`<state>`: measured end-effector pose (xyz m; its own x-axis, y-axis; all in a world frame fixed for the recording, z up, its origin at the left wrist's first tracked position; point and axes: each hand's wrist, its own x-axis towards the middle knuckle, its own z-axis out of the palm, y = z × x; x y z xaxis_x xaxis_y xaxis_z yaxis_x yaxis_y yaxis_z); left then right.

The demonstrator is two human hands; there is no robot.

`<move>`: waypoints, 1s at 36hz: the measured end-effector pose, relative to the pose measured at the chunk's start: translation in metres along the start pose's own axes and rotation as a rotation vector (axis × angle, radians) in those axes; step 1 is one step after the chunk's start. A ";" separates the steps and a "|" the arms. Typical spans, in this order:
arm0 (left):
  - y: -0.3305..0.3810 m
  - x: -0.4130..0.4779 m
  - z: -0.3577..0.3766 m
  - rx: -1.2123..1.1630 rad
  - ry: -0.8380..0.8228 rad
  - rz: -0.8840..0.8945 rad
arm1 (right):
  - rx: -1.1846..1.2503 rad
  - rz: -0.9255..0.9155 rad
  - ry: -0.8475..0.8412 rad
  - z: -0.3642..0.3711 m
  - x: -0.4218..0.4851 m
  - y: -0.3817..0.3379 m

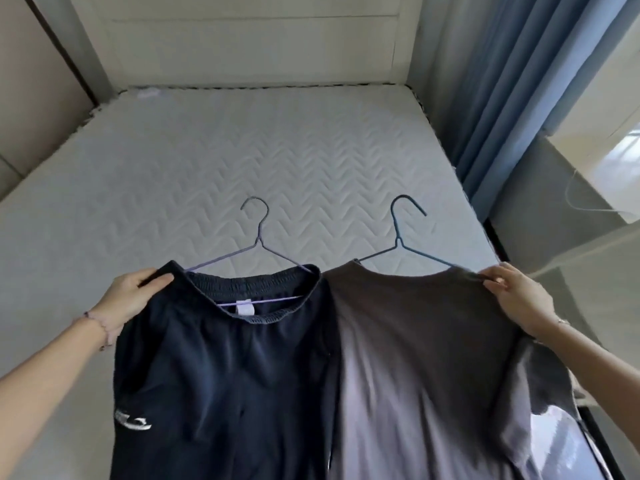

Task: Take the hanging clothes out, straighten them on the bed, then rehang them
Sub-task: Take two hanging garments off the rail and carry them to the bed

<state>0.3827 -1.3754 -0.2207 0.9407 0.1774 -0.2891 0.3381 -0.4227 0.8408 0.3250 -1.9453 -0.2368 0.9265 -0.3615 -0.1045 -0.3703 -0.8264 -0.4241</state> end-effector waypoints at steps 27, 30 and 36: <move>-0.134 0.175 0.106 0.455 0.028 -0.056 | 0.306 0.165 -0.251 0.234 0.066 -0.014; -0.128 0.121 0.108 0.317 -0.043 -0.140 | 0.459 0.208 -0.354 0.234 0.022 -0.037; -0.134 -0.016 0.099 -0.098 -0.049 -0.327 | 0.630 0.373 -0.532 0.211 -0.088 -0.045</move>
<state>0.3252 -1.4100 -0.3739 0.7839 0.2452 -0.5704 0.6201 -0.2624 0.7394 0.2741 -1.7849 -0.3977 0.7202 -0.1816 -0.6696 -0.6923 -0.2494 -0.6771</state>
